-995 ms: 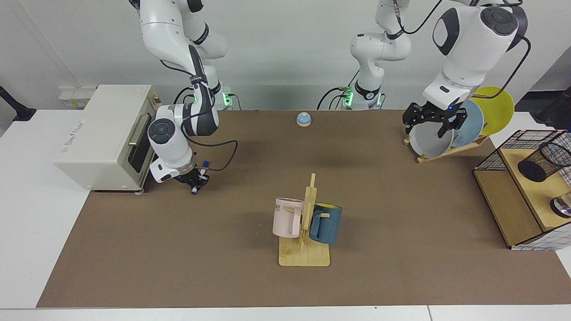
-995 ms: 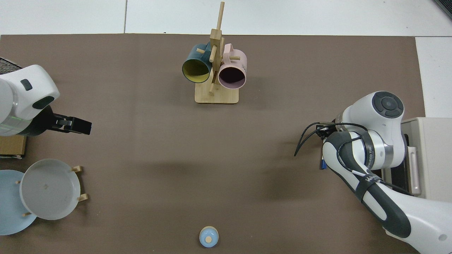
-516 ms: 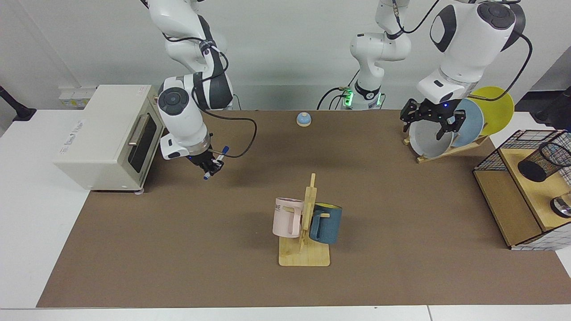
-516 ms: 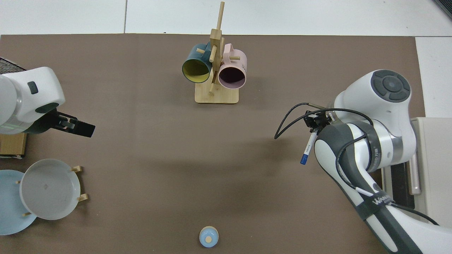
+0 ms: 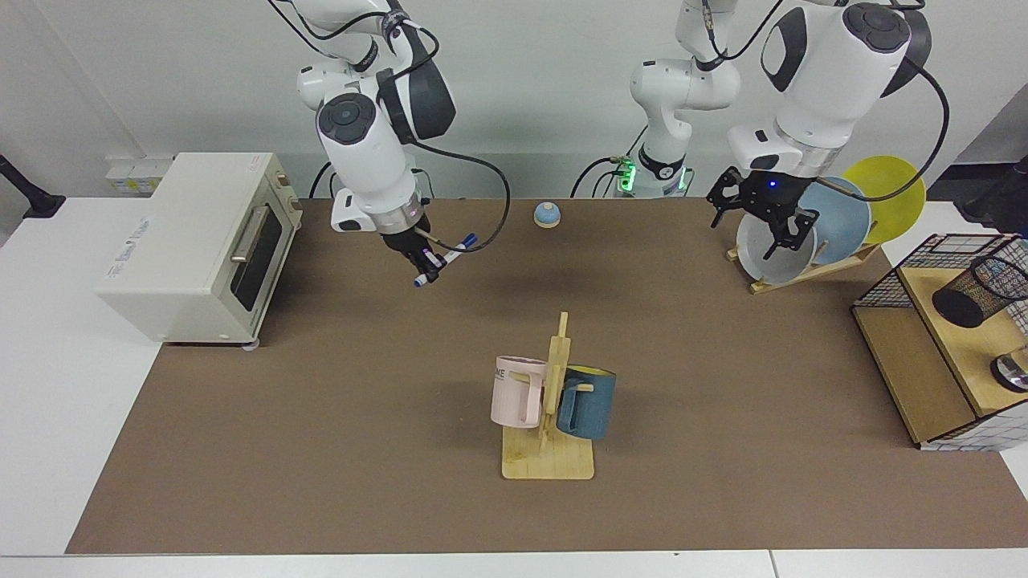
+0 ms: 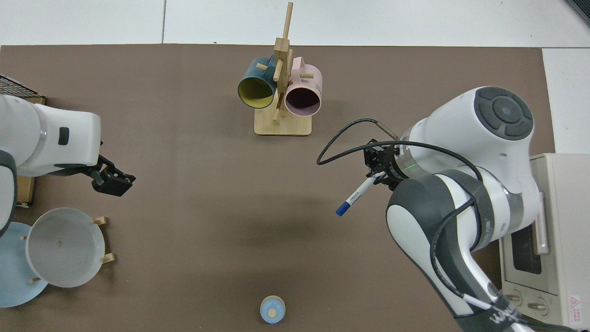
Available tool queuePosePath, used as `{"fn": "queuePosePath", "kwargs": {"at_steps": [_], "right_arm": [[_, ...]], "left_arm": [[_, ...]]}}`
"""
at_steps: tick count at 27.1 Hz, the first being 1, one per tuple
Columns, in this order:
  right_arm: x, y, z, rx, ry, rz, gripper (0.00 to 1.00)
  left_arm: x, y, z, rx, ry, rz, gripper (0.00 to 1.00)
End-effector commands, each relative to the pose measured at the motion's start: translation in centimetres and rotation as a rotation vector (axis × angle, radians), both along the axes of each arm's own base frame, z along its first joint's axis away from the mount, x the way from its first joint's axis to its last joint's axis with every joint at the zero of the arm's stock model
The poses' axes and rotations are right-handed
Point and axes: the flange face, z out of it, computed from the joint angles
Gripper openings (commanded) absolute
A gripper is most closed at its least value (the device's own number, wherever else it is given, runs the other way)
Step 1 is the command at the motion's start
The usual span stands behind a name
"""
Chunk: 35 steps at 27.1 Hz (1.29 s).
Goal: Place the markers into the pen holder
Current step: 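Lift the marker with the right gripper while the left gripper approaches, then grasp the marker's free end with the left gripper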
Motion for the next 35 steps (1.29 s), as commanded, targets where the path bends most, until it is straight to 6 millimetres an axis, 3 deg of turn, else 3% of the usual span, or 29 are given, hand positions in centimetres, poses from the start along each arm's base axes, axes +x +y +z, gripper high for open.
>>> {"fn": "queuePosePath", "kwargs": {"at_steps": [1,6,14,21,27,35], "right_arm": [[-0.5,0.4,2.2,0.083,0.033,-0.177,0.00],[-1.4,2.9,2.6,0.121,0.085,-0.318,0.00],[-3.2,7.4,3.9,0.165,0.120,-0.485,0.00],[-3.5,9.4,4.4,0.200,0.125,-0.617,0.00],[-3.8,10.8,4.8,0.252,0.123,-0.636,0.00],[-3.7,11.5,5.0,0.273,0.114,-0.686,0.00]], "left_arm": [[-0.5,-1.5,0.5,-0.039,-0.019,-0.149,1.00],[-1.1,-3.6,0.4,-0.046,-0.026,-0.330,1.00],[-2.6,-8.3,0.4,-0.073,-0.011,-0.435,1.00],[-5.0,-13.8,1.0,-0.071,-0.020,-0.580,1.00],[-6.4,-16.6,1.1,-0.071,-0.039,-0.736,1.00],[-7.7,-19.2,0.4,-0.081,-0.040,-0.761,0.99]]}}
